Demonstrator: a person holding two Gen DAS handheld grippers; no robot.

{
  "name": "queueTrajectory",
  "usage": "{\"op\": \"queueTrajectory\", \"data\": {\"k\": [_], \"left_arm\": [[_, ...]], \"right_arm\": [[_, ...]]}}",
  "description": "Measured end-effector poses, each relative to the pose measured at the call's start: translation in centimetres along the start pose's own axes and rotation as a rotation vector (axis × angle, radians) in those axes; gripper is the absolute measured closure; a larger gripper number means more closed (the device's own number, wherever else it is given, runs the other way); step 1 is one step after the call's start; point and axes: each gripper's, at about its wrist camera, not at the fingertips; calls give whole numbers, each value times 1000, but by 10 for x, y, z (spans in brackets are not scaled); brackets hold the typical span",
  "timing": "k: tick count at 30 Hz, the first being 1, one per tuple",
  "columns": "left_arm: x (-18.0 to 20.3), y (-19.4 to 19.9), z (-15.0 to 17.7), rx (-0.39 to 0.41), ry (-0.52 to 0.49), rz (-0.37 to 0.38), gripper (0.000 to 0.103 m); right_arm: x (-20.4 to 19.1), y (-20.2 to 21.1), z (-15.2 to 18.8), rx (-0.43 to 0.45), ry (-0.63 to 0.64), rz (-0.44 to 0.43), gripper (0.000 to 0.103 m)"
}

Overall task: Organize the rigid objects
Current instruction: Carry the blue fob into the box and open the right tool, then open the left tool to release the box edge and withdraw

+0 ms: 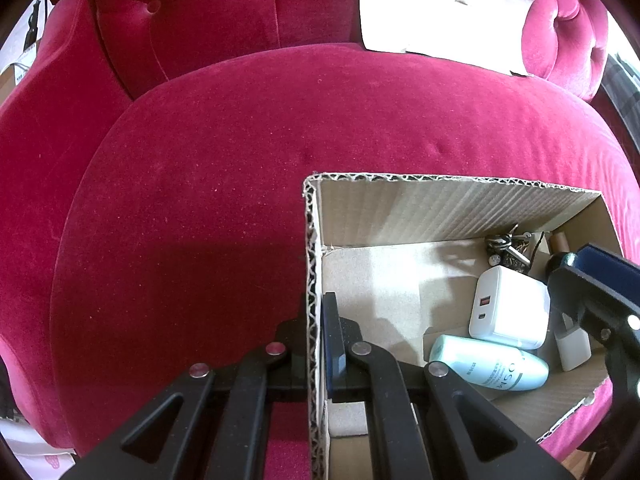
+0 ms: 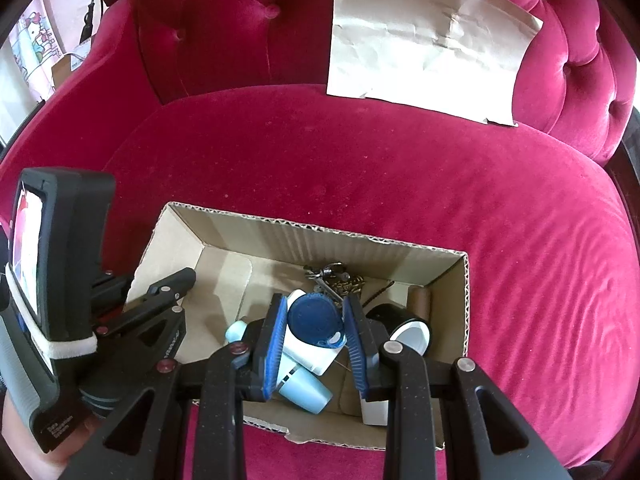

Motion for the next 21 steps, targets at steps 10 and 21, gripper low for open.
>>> {"op": "queueTrajectory", "data": {"k": [10, 21], "left_arm": [[1, 0, 0, 0, -1, -2, 99], [0, 0, 0, -2, 2, -1, 99]], "right_arm": [[7, 12, -6, 33, -26, 83, 6], [12, 9, -6, 8, -40, 94, 0]]}}
Point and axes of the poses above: each gripper's, at about its wrist camera, not at the fingertips, and y roughly against the way its jaws point, x to its right, z to its underside, and after that the axes turned 12 degrees about y, right-handed
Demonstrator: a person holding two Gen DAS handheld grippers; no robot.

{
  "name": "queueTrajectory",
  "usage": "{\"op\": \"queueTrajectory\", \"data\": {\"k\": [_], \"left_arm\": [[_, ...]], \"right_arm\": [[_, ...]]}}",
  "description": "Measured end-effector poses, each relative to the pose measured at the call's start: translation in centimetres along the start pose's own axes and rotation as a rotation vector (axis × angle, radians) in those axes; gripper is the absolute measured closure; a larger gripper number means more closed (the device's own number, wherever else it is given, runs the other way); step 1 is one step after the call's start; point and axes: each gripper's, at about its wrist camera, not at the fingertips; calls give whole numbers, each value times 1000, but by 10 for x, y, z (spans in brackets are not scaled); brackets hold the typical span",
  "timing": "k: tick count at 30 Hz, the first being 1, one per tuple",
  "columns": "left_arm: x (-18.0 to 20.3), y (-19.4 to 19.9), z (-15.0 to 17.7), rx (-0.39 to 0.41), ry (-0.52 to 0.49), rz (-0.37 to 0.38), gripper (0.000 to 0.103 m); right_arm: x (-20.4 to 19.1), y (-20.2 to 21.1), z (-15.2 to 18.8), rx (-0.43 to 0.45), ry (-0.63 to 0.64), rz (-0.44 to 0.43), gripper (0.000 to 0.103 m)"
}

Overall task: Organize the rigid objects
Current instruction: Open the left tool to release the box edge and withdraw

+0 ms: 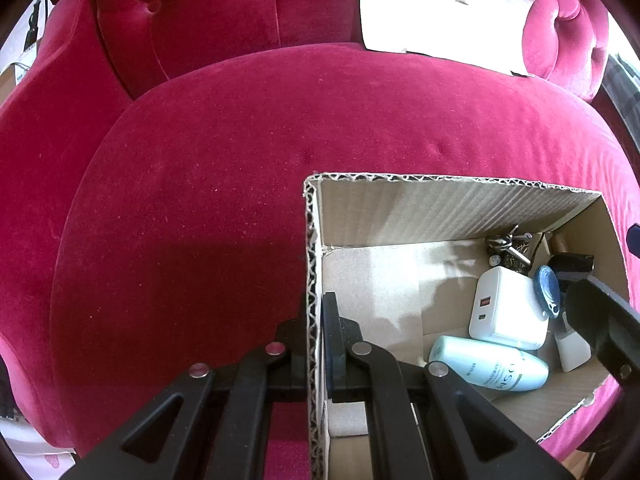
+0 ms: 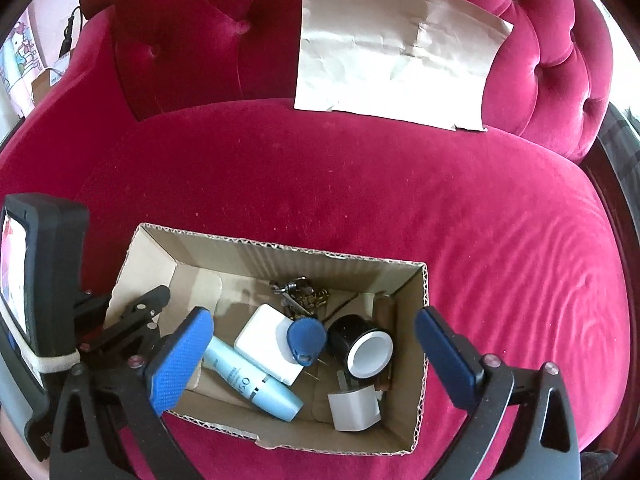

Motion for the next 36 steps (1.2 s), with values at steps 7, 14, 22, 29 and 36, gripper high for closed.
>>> {"op": "queueTrajectory", "data": {"k": [7, 14, 22, 29, 36], "left_arm": [[-1, 0, -1, -4, 4, 1, 99], [-3, 0, -3, -8, 5, -1, 98], [-13, 6, -6, 10, 69, -53, 16], [-12, 18, -5, 55, 52, -66, 0], [-6, 30, 2, 47, 15, -62, 0]], "right_arm": [[8, 4, 4, -6, -10, 6, 0], [17, 9, 7, -13, -20, 18, 0], [22, 17, 9, 5, -45, 4, 0], [26, 25, 14, 16, -64, -4, 0], [31, 38, 17, 39, -75, -2, 0]]}}
Point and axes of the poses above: each gripper's, at about its wrist camera, not at the fingertips, and y roughly against the way its jaws point, x to its right, z to its underside, and after that the axes turned 12 degrees about y, right-handed
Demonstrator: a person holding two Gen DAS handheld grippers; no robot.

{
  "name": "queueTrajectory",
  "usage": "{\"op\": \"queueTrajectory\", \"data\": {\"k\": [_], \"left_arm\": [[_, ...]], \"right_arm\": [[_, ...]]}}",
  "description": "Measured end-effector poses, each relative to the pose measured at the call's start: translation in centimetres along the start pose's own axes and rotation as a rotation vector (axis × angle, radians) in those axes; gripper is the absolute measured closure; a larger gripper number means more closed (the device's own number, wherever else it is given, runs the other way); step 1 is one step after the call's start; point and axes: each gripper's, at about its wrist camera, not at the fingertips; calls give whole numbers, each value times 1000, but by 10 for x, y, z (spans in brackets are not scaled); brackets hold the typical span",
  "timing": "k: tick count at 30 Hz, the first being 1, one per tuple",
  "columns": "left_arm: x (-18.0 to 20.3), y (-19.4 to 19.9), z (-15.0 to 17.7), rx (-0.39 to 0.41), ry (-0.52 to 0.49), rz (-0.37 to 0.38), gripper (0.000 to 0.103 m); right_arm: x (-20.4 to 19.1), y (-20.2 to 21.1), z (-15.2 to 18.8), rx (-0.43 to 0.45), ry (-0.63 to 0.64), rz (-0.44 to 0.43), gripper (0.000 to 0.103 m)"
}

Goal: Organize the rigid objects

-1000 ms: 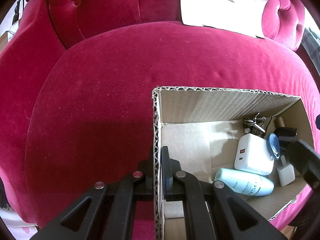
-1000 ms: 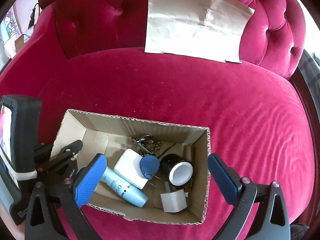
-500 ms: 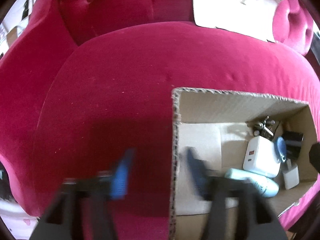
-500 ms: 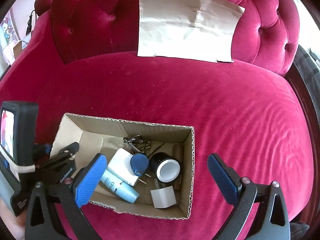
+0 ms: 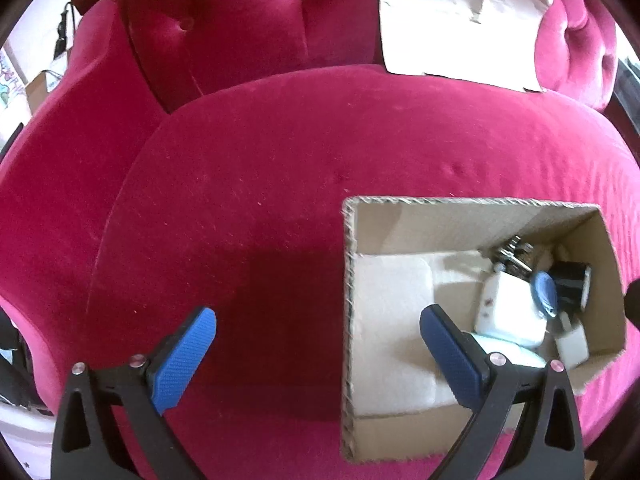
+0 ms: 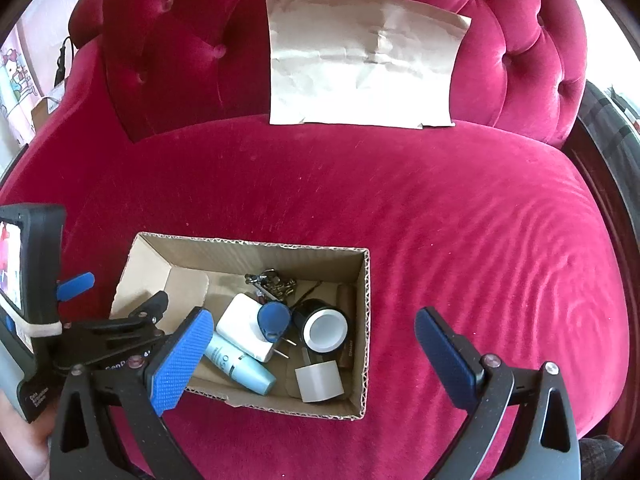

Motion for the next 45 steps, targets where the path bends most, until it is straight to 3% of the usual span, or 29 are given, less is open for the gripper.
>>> {"op": "queueTrajectory", "data": {"k": [16, 24, 33, 37, 45], "left_arm": [[34, 65, 19, 56, -88, 23, 0], [39, 103, 32, 83, -77, 26, 0], [48, 136, 48, 88, -59, 18, 0], [51, 152, 52, 87, -48, 51, 0], [55, 169, 59, 85, -41, 73, 0]], "right_arm": [[11, 46, 3, 27, -27, 3, 0], [11, 78, 7, 38, -20, 4, 0], [14, 104, 13, -9, -18, -1, 0], [15, 109, 16, -38, -6, 11, 0], [13, 123, 28, -5, 9, -7, 0]]}}
Point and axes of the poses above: each gripper's, at about its wrist camera, not at the fingertips, and y roughly against the way its jaws point, x to its right, z to its underside, and after that the axes turned 12 degrees about y, right-handed
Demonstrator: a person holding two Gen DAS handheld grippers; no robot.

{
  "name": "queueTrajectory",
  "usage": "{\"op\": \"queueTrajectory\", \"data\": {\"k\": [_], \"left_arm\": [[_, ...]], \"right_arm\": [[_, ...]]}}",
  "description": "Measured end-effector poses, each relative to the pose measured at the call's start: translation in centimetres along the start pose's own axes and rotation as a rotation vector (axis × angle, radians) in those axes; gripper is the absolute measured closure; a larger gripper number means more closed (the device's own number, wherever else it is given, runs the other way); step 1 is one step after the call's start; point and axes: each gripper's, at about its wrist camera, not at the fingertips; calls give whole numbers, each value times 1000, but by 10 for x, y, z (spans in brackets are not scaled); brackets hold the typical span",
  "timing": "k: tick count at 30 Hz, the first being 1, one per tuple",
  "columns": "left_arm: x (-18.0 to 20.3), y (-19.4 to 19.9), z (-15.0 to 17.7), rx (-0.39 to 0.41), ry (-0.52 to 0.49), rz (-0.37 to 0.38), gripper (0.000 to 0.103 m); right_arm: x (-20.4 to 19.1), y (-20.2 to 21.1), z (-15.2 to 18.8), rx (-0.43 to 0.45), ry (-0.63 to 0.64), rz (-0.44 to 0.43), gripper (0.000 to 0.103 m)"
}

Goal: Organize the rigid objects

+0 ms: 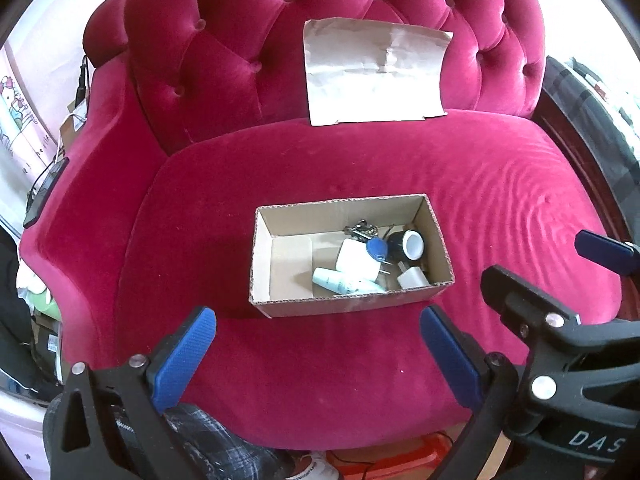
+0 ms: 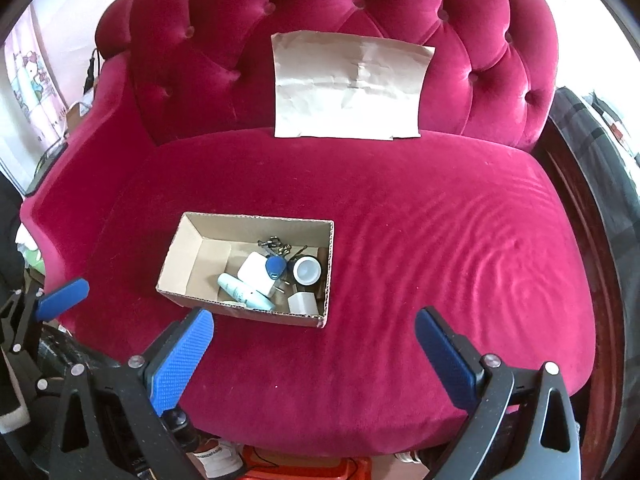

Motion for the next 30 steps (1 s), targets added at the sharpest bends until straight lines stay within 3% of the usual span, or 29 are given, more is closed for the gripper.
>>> {"op": "queueTrajectory", "data": {"k": [30], "left_arm": [[-2, 22, 1, 5, 44, 32, 0]], "right_arm": [[-5, 26, 2, 38, 3, 6, 0]]}}
Point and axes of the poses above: each gripper's, at about its wrist camera, not at the fingertips, and y roughly against the way its jaws point, x to its right, z to its underside, and after that the axes turned 12 degrees about y, right-handed
